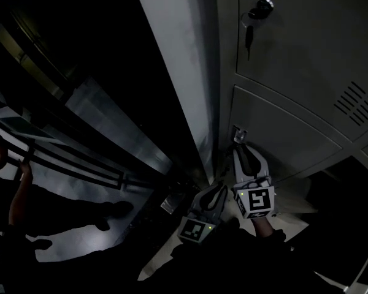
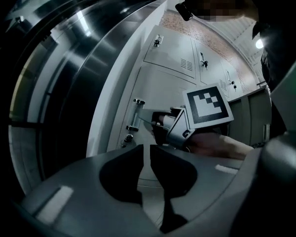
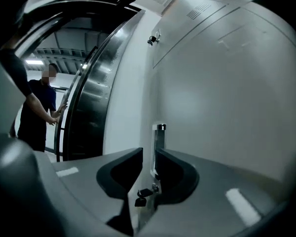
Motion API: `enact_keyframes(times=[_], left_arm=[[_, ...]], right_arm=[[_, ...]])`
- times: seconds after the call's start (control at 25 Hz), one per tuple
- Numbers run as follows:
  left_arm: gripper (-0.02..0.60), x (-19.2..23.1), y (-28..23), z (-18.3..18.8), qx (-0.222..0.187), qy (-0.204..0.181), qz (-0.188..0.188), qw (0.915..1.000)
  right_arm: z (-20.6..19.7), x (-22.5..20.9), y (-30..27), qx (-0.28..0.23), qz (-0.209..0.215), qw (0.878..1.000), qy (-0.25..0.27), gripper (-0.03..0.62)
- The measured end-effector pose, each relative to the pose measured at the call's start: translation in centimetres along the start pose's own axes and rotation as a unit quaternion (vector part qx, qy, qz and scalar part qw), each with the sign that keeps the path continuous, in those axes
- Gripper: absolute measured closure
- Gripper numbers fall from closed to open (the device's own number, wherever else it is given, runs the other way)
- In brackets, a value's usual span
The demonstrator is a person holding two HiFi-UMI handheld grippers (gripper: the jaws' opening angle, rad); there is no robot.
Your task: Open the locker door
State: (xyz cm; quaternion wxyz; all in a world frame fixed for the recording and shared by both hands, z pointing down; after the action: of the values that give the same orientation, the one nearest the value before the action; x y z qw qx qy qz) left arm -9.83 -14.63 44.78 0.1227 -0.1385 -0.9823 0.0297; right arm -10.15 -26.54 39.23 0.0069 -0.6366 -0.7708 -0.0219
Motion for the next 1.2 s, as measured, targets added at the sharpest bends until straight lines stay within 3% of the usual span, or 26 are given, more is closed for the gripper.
enact_keyframes(times=[0.36,0.56,0.76,1.2], left_arm=[[0.534,3.5,-0.7,0.3,0.009,0.008,-0.004,0.9999],[0.534,4.5,-1.2,0.5,0.008,0.008,-0.006,0.9999],[0.534,4.9,-1.6,0.4,0.009,0.007,-0.014,0.9998],[0.534,3.6,-2.0,0.1,0.009,0.007,-0.033,0.9994]], right_arm=[[-1.6,-0.3,-3.0,0.036,-0.094,0.995,0.011,0.543],[-1.5,0.2,-4.2,0.031,-0.098,0.995,0.015,0.492],[-1.6,0.2,-4.2,0.028,-0.094,0.995,0.02,0.494],[-0.1,2.9,-2.7,0.01,-0.04,0.999,0.031,0.524]])
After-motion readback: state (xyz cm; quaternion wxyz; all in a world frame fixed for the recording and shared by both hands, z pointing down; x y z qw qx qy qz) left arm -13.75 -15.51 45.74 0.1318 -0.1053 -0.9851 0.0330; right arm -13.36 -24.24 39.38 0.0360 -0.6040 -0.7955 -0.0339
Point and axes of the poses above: the fingertips, and each gripper's own axes: y backward along the fingers, x to its left, z out of its top, the point moved 4 cm from there along y, backward along the fingers, and after that the axes turned 13 degrees about z, right-handed, at the moved point
